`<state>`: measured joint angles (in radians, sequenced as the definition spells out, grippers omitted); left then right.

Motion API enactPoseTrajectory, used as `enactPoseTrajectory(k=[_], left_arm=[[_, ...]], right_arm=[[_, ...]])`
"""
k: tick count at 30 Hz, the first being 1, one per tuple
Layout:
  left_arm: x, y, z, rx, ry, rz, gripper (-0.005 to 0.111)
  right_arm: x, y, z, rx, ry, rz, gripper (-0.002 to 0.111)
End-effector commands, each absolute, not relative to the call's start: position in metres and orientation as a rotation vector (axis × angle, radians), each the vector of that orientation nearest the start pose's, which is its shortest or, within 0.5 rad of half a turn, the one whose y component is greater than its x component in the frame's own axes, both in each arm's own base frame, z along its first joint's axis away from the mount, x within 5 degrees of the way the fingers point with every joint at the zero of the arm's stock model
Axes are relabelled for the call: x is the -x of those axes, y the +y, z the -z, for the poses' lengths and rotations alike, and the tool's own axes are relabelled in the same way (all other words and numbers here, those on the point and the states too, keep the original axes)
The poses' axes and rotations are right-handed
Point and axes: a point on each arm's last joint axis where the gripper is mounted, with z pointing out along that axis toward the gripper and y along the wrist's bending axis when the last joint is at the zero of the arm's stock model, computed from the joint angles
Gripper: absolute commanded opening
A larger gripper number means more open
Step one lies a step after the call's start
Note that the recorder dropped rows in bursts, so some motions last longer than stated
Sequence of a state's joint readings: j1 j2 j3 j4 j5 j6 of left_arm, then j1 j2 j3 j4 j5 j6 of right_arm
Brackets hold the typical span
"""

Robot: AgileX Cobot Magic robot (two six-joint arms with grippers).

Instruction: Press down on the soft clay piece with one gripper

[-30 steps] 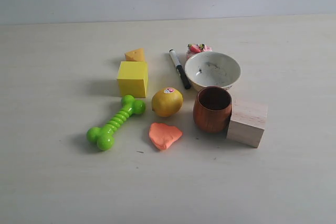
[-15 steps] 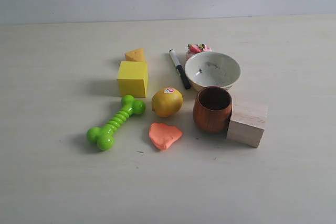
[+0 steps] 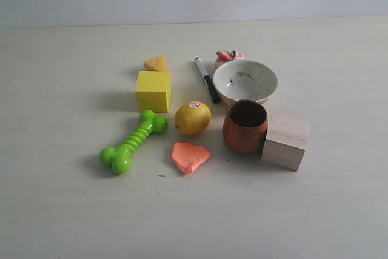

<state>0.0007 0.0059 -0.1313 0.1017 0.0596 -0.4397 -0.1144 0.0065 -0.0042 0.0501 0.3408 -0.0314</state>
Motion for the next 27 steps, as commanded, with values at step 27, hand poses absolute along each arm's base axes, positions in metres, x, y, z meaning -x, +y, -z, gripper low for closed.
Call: enactPoseTrajectory(k=[27], left_arm=[[-0.193,-0.106,-0.32,-0.735,2.365,0.686,0.0]], right_arm=[[-0.054,-0.005,-0.183,-0.101,1.815,0.059,0.0]])
